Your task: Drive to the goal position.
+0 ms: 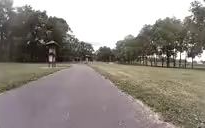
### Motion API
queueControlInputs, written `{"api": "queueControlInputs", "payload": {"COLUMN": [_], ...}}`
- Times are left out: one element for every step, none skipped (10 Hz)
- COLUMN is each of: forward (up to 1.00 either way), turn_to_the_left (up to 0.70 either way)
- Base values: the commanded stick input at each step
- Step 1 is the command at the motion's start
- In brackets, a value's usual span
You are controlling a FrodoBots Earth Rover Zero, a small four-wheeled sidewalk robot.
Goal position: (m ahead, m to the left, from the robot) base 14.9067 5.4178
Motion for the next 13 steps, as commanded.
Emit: {"api": "queueControlInputs", "payload": {"forward": [0.70,0.70,0.70,0.70,0.70,0.70,0.70,0.70,0.70,0.70,0.70,0.70,0.70], "turn_to_the_left": [0.00,0.00,0.00,0.00,0.00,0.00,0.00,0.00,0.00,0.00,0.00,0.00,0.00]}}
